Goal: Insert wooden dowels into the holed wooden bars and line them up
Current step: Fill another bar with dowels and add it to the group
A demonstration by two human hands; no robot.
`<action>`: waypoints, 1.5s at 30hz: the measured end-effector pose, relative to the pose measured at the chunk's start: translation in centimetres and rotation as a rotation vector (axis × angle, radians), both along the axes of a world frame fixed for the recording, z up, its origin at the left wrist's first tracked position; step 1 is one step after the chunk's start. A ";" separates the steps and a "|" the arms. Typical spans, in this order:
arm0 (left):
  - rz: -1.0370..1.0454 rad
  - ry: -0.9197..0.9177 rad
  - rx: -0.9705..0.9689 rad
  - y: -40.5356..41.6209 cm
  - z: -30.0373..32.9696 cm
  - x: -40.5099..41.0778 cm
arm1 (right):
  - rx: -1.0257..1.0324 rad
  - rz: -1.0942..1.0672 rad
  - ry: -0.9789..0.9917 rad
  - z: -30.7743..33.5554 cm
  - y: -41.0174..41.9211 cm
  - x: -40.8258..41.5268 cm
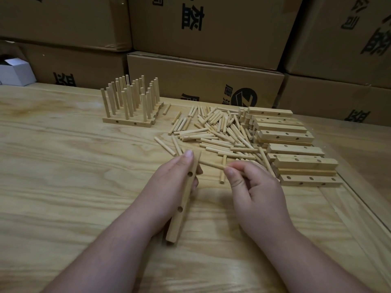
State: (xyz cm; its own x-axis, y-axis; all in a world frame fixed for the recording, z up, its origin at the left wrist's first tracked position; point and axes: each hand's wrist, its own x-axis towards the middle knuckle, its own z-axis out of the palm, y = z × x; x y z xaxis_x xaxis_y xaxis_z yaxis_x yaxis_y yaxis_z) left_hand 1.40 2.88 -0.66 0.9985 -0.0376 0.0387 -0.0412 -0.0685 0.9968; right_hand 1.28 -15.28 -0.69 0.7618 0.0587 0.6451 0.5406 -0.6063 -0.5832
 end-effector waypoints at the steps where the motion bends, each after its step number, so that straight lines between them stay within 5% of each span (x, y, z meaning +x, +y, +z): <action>1: -0.004 0.007 0.005 -0.1 0.0 0.0 | 0.010 -0.013 -0.006 0.0 -0.1 0.1; 18: -0.045 0.013 0.085 -0.2 0.6 -0.2 | 0.118 0.078 0.131 0.2 -0.7 0.1; 24: 0.144 -0.016 0.116 -0.2 0.0 -0.2 | 0.270 0.083 0.223 -0.1 -0.6 0.6; 31: 0.327 0.108 -0.464 0.2 0.6 0.5 | -0.554 0.082 0.411 -0.8 -1.0 1.1; 39: 0.248 0.151 -0.569 0.3 1.1 0.1 | -0.312 -0.155 0.285 -0.3 -1.3 1.2; 45: 0.223 0.156 -0.534 0.1 0.8 0.2 | -0.396 -0.318 0.406 -0.5 -1.4 1.3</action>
State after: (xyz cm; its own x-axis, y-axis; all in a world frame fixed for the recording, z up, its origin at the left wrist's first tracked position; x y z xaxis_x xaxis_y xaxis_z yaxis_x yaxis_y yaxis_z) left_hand 1.62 3.00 0.13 0.9756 0.1577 -0.1527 0.0657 0.4537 0.8887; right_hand 2.56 -16.68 -1.14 0.9598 -0.0353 0.2783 0.0833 -0.9114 -0.4029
